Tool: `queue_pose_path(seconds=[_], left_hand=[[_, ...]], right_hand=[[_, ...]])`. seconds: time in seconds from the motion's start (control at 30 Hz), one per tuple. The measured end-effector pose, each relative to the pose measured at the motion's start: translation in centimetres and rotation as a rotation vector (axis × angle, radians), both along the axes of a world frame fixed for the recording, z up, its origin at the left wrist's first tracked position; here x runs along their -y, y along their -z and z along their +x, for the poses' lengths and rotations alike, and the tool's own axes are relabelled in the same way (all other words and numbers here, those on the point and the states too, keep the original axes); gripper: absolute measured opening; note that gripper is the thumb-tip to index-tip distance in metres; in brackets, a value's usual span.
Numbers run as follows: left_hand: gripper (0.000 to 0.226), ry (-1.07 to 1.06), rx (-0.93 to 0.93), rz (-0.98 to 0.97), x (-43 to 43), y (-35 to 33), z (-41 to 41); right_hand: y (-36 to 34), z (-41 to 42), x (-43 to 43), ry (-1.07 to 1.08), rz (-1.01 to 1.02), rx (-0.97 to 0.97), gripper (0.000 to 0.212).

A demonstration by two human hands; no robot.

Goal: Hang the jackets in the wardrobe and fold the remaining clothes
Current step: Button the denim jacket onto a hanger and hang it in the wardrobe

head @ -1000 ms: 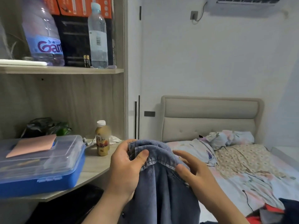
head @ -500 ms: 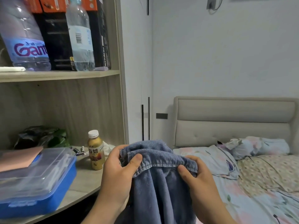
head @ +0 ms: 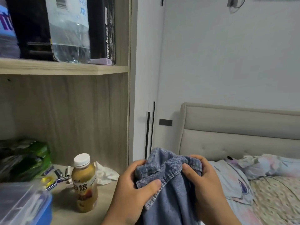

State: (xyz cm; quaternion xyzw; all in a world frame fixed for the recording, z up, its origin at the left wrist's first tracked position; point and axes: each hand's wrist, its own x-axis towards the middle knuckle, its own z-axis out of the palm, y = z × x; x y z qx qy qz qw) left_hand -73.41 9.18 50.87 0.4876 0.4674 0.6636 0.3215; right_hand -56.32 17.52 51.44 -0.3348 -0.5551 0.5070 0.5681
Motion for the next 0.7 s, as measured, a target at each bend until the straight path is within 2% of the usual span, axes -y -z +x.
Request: queue_pose_path(seconds=[0.07,0.23,0.4,0.53,0.7], left_hand=[[0.046,0.0,0.051,0.02,-1.7,0.0,0.3],[0.036,-0.17,0.156,0.055,-6.7,0.2,1.5],[0.049,-0.272,0.223,0.032,-12.0,1.4,2.9],[0.037,-0.282,0.245,-0.001,-17.1,2.7,2.7],[0.04,-0.383,0.272,-0.09,-24.4,4.8,1.0]], right_hand=[[-0.2,-0.4,-1.4,0.002,-0.036,-0.013,0.02],[-1.2,-0.4,-4.8,0.022,-0.046,-0.011,0.018],[-1.2,0.1,-9.1,-0.007,-0.071,-0.025,0.019],[0.1,-0.2,-14.7,-0.035,-0.089,-0.005,0.021],[2.9,-1.9,-24.2,-0.16,-0.123,0.03,0.029]])
